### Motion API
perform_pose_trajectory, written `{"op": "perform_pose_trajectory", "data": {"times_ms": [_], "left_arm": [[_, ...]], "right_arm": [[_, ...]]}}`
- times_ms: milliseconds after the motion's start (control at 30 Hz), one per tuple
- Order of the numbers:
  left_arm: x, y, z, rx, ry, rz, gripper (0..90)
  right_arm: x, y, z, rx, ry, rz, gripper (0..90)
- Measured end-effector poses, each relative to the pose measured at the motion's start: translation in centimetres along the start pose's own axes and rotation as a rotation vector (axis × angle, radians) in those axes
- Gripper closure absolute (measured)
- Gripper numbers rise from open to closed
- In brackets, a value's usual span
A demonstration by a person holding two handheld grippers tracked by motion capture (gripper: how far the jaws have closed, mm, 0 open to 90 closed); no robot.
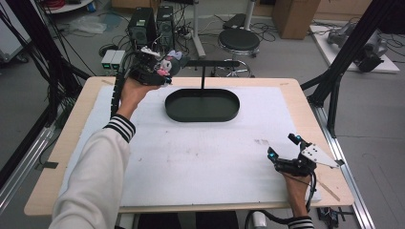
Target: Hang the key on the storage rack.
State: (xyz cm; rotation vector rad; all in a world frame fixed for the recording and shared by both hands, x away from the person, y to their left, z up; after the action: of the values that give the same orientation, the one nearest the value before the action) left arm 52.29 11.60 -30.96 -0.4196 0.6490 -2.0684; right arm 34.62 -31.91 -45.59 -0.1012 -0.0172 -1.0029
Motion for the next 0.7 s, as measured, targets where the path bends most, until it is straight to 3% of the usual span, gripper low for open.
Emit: {"op": "perform_pose_trajectory", "data": {"times_ms": [267, 700], "left_arm": [[-0.5, 0.4, 0.0, 0.015, -0.02, 0.012, 58.3], [-1.5, 1.1, -0.3, -0.001, -0.053, 0.049, 58.1]], "right_arm": [[0.0, 0.0, 0.0, 0.0, 0.0, 0.0, 0.4], [0.0, 0.0, 0.0, 0.002, 0.001, -0.001, 0.4]]}}
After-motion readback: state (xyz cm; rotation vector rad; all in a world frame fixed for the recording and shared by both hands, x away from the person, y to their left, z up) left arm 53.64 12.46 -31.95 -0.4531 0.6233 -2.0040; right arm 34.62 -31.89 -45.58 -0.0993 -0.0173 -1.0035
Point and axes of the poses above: each handheld gripper's, and its own axes: y roughly forward along the jaws, z roughly out of its top, x roughly to its right, the point moved 6 cm from there along y, roughly forward along the jaws, and after that the axes turned 4 degrees about -y, right-handed, at the moved point
